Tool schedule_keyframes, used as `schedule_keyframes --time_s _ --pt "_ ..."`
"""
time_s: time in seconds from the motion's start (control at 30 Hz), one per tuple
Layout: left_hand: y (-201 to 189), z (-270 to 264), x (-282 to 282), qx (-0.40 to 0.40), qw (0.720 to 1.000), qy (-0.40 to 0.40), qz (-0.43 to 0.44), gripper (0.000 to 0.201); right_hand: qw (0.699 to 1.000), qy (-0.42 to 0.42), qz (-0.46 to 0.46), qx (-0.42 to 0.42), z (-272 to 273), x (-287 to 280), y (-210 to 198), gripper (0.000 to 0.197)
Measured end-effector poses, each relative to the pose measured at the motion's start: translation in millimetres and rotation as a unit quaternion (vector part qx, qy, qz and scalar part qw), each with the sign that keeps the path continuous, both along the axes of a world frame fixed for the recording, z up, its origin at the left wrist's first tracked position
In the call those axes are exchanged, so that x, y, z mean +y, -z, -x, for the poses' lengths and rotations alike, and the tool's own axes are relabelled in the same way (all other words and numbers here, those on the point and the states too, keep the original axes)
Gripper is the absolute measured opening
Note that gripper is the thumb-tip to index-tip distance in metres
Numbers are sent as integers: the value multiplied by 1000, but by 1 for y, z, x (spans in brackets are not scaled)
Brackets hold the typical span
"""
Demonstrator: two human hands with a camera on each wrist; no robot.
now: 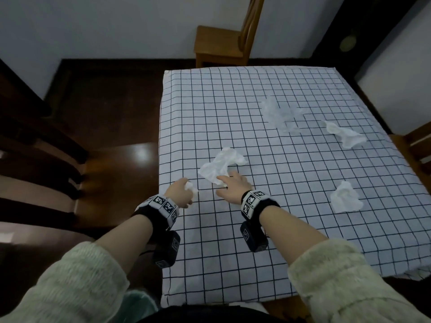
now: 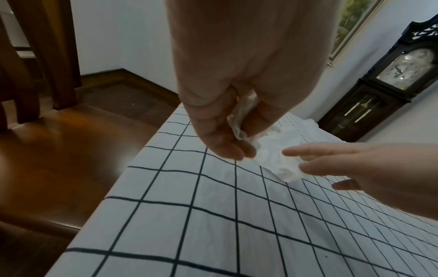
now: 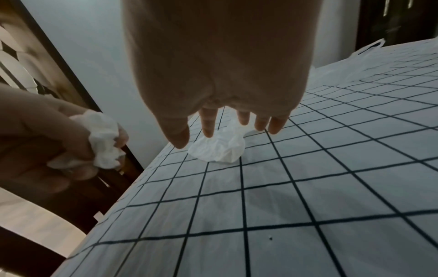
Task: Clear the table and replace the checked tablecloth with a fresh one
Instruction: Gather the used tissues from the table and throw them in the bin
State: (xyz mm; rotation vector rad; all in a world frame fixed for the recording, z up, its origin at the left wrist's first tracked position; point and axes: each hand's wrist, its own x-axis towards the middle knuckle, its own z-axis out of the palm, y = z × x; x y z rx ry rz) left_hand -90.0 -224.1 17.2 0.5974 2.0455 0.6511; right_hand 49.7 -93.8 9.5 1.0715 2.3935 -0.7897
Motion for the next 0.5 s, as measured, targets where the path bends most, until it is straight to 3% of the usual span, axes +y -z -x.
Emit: schedule_keyframes --time_s 0.17,0.3,0.37,0.43,0.5 --pt "4 12 -4 12 1000 14 24 33 999 21 -20 -40 12 -5 11 44" --pt "2 13 4 10 999 -13 33 51 995 83 6 46 10 -6 9 17" --pt "1 10 8 4 999 -12 36 69 969 175 96 147 4 -6 5 21" --pt "0 3 13 -15 1000 12 17 87 916 276 180 227 -2 -7 -3 23" --pt "-4 -9 20 -13 998 68 -3 88 877 332 236 256 -10 -8 -12 22"
